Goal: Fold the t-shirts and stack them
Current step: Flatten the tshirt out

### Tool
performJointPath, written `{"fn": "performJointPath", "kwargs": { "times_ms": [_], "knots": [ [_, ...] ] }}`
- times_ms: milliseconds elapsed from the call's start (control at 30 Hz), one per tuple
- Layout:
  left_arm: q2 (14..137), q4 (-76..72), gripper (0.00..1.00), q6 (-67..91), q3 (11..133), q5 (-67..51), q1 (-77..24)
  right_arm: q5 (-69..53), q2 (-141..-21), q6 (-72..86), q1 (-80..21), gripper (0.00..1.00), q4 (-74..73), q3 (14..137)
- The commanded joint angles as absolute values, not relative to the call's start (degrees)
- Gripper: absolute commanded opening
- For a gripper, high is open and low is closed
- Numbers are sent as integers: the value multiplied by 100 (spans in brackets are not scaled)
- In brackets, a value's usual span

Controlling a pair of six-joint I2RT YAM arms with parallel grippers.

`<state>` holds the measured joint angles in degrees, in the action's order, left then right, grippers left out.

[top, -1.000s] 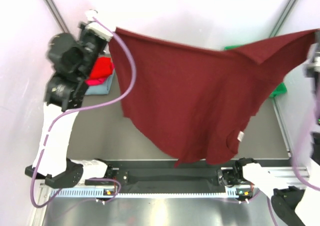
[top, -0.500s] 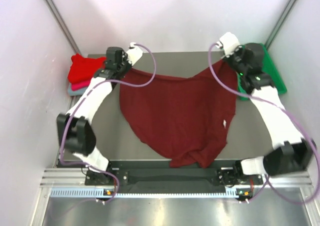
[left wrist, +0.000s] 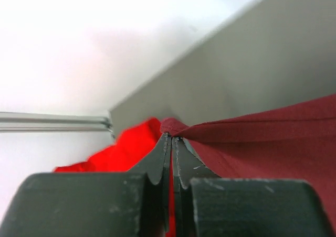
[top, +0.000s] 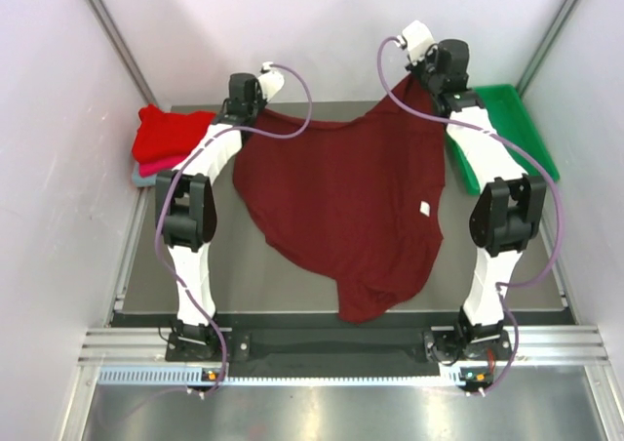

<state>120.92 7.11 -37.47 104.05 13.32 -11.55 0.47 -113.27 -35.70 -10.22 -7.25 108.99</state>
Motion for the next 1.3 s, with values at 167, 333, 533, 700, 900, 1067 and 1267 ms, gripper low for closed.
{"fn": "performJointPath", "kwargs": {
  "times_ms": [167,333,533,700,900,1067,1267],
  "knots": [
    [12128,-1538,0,-4007,10520,1635,-1099,439,-11434,-3507,-1178,0,448,11478],
    [12463,-1714,0,-4122,10705,1547,-1099,475,-11662,-3595,-1195,0,475,11558],
    [12244,-1800,0,-3920,10381,1705,-1107,606,-11576,-3612,-1345,0,457,11259],
    [11218,-1241,0,-3631,10046,1504,-1169,659,-10901,-3507,-1371,0,291,11092],
    [9496,390,0,-2850,9528,1143,-1257,624,-9111,-2832,-1336,0,-559,10223],
    [8185,2019,0,-1768,8369,880,-1345,38,-7412,-977,-1336,0,-1791,8563],
    [6227,2980,0,-1573,7401,317,-1485,-114,-5583,-861,-1327,0,-2803,7936]
  ]
}}
